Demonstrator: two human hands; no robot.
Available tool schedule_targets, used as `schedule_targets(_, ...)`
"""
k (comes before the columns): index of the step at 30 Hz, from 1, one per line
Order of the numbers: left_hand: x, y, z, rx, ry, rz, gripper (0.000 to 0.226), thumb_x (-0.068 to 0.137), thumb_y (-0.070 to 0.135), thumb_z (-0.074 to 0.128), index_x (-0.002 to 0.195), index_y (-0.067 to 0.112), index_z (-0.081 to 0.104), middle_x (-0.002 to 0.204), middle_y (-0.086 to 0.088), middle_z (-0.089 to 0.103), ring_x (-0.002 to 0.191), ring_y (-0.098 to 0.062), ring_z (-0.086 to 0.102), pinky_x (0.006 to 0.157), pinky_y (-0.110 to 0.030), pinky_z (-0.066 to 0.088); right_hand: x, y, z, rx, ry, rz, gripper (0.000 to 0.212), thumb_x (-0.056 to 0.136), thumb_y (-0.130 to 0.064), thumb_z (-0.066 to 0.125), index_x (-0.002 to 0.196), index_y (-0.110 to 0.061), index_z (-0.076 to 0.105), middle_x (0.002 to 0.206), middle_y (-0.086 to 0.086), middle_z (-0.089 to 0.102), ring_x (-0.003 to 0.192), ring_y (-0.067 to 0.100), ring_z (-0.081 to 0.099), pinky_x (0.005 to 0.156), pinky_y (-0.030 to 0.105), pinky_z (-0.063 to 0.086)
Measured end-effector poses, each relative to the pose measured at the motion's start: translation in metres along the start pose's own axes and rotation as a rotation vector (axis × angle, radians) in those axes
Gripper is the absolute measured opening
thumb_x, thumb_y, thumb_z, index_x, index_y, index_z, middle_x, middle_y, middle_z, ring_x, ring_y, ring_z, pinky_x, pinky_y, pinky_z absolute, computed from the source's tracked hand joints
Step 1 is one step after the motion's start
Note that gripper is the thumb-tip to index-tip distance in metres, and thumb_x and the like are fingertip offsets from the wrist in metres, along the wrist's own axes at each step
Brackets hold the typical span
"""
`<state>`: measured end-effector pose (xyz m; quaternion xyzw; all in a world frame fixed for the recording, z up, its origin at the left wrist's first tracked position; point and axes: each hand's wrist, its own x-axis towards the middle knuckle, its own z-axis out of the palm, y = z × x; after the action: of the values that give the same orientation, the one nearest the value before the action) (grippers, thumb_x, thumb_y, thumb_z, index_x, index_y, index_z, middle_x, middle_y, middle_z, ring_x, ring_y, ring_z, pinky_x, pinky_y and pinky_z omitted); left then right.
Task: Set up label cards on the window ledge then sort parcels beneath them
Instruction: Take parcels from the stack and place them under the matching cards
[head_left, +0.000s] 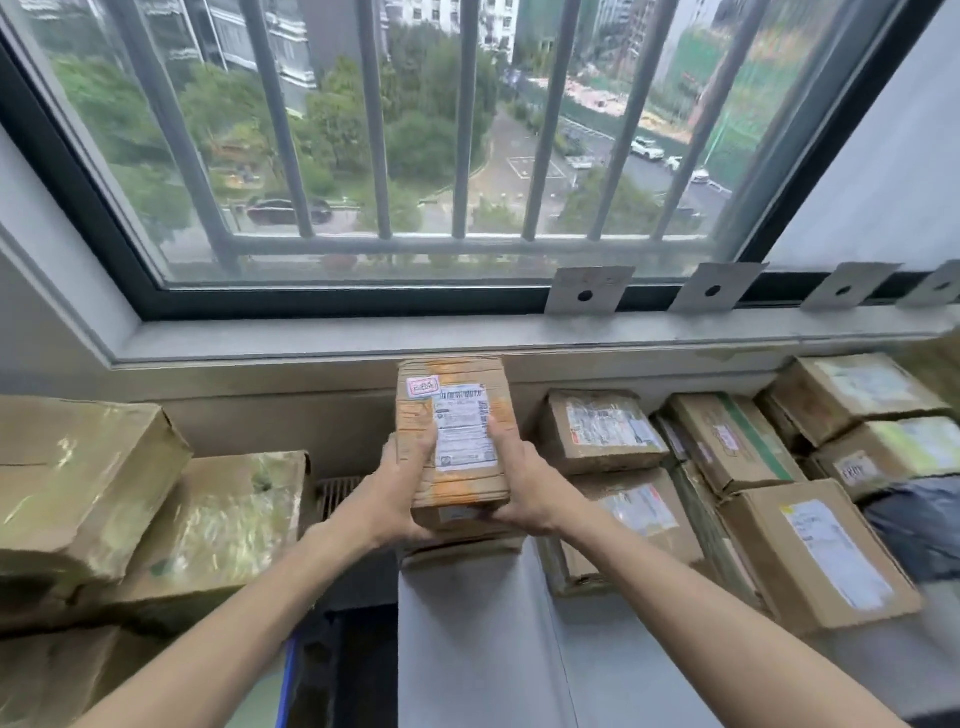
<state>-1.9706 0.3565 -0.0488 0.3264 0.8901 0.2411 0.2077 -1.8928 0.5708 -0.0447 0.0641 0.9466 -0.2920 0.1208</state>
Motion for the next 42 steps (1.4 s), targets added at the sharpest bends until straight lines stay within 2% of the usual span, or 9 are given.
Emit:
schedule_targets(2, 0.002, 0.007, 0.002, 0.011, 0.011, 0.018, 0.131, 0.066, 0.039, 0.089, 0.155, 0.04, -0.007, 0.155, -0.005, 0.008, 0.132, -0.028, 0.047, 0.109, -0.027, 0.037, -0.001, -0.001, 0.003, 0.005, 0.036, 0.04, 0.124, 0.075, -0.031, 0.084, 0.159, -0.029, -0.008, 0.148, 0.017, 0.035, 0.134, 0.033, 0.041, 0.111, 0.041, 0.037)
schedule_targets(5, 0.003, 0.027, -0.006, 0.064, 0.031, 0.039, 0.124, 0.069, 0.04, 0.085, 0.156, 0.04, -0.003, 0.156, -0.009, 0.013, 0.126, -0.032, 0.054, 0.106, -0.032, 0.041, -0.013, 0.002, -0.006, 0.03, 0.081, 0.074, 0.128, 0.066, -0.036, 0.084, 0.155, -0.038, -0.008, 0.139, 0.018, 0.045, 0.127, 0.032, 0.048, 0.107, 0.042, 0.043)
schedule_targets(9, 0.006, 0.065, -0.015, 0.098, 0.022, 0.104, 0.122, 0.071, 0.04, 0.084, 0.157, 0.038, -0.003, 0.153, -0.011, 0.018, 0.132, -0.031, 0.047, 0.11, -0.033, 0.035, -0.042, 0.008, -0.034, 0.071, 0.165, 0.093, 0.125, 0.059, -0.047, 0.077, 0.154, -0.039, -0.004, 0.144, 0.012, 0.044, 0.131, 0.027, 0.047, 0.109, 0.043, 0.043)
schedule_targets(12, 0.007, 0.097, -0.016, 0.103, 0.005, 0.162, 0.124, 0.072, 0.041, 0.085, 0.157, 0.036, -0.005, 0.155, -0.012, 0.014, 0.139, -0.03, 0.039, 0.115, -0.034, 0.029, -0.068, 0.017, -0.059, 0.072, 0.195, 0.095, 0.125, 0.065, -0.036, 0.081, 0.156, -0.037, -0.005, 0.145, 0.01, 0.045, 0.131, 0.025, 0.049, 0.109, 0.039, 0.044)
schedule_targets(15, 0.003, 0.132, -0.012, 0.121, -0.004, 0.205, 0.123, 0.074, 0.039, 0.084, 0.157, 0.036, -0.006, 0.156, -0.012, 0.011, 0.135, -0.029, 0.045, 0.111, -0.031, 0.035, -0.099, 0.028, -0.079, 0.073, 0.232, 0.084, 0.121, 0.073, -0.022, 0.084, 0.158, -0.031, -0.002, 0.144, 0.008, 0.047, 0.127, 0.021, 0.051, 0.108, 0.034, 0.045)
schedule_targets(24, -0.024, 0.242, 0.026, 0.172, -0.037, 0.299, 0.128, 0.072, 0.046, 0.083, 0.154, 0.041, -0.015, 0.156, -0.01, 0.009, 0.13, -0.029, 0.05, 0.116, -0.032, 0.031, -0.211, 0.078, -0.113, 0.086, 0.372, 0.182, 0.128, 0.064, -0.039, 0.085, 0.154, -0.046, -0.006, 0.139, 0.004, 0.046, 0.124, 0.02, 0.053, 0.108, 0.041, 0.046)
schedule_targets(27, -0.036, 0.276, 0.041, 0.201, -0.023, 0.332, 0.126, 0.073, 0.045, 0.082, 0.155, 0.039, -0.014, 0.157, -0.009, 0.007, 0.132, -0.027, 0.049, 0.116, -0.028, 0.028, -0.245, 0.095, -0.12, 0.086, 0.4, 0.194, 0.123, 0.068, -0.034, 0.083, 0.155, -0.044, -0.004, 0.144, 0.004, 0.041, 0.128, 0.02, 0.048, 0.11, 0.043, 0.044)
schedule_targets(34, -0.046, 0.337, 0.083, 0.258, -0.025, 0.39, 0.126, 0.074, 0.044, 0.081, 0.153, 0.04, -0.017, 0.156, -0.011, 0.008, 0.132, -0.029, 0.047, 0.116, -0.036, 0.035, -0.314, 0.135, -0.137, 0.028, 0.415, 0.23, 0.119, 0.077, -0.024, 0.079, 0.158, -0.034, -0.007, 0.151, 0.01, 0.035, 0.136, 0.026, 0.041, 0.115, 0.038, 0.036)
schedule_targets(42, -0.042, 0.408, 0.139, 0.268, 0.005, 0.473, 0.121, 0.075, 0.047, 0.077, 0.154, 0.041, -0.016, 0.157, -0.012, 0.008, 0.127, -0.028, 0.053, 0.113, -0.032, 0.038, -0.387, 0.192, -0.152, 0.061, 0.45, 0.296, 0.121, 0.077, -0.022, 0.078, 0.155, -0.043, -0.013, 0.15, 0.007, 0.034, 0.134, 0.025, 0.044, 0.113, 0.04, 0.04)
